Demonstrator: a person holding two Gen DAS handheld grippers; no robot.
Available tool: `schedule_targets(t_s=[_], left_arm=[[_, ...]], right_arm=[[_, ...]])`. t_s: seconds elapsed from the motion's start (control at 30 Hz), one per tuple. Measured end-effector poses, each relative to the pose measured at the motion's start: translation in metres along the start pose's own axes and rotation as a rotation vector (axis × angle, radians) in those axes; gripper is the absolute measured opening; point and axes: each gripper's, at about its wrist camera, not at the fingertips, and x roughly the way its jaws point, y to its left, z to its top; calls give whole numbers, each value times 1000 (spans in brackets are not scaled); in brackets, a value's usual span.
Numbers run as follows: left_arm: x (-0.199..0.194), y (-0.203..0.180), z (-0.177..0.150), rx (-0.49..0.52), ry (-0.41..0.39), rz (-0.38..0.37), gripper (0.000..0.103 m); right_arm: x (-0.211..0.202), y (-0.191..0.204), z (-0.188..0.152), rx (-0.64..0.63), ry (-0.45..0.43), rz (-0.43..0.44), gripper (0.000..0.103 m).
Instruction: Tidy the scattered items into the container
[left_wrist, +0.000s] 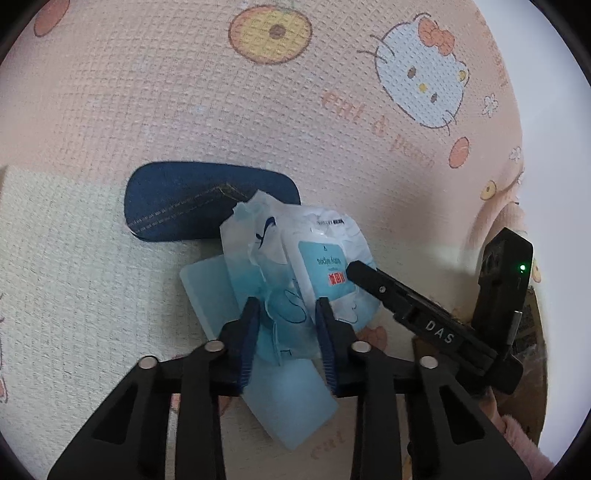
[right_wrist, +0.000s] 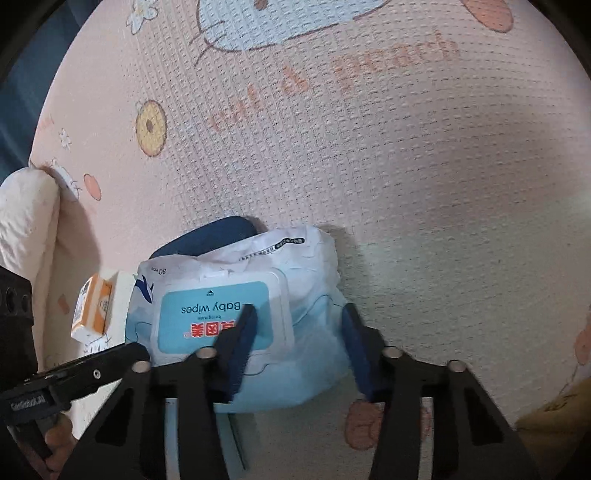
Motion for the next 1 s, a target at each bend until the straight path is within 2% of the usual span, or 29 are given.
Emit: schedule_targets(t_s=[0.17, 0.4, 0.53, 0.67, 0.8, 1.0], left_arm=[[-5, -3, -7, 62, -14, 17, 24], [-27, 0, -30, 127, -1, 24, 23], [-45, 3, -50, 141, 43, 5, 23], [-54, 2, -72, 165, 127, -51, 23], [-60, -13, -91, 251, 143, -13, 23], [-67, -14, -104, 240, 154, 7, 24]], right_arm=[[-17, -3, -14, 40, 40, 27, 30], [-42, 34, -58, -31, 64, -38, 30], [-65, 35, -87, 54, 60, -3, 30], [-86, 40, -110, 84, 66, -32, 30], [-102, 37, -128, 115, 66, -38, 30], [-115, 40, -150, 103, 62, -31, 30]])
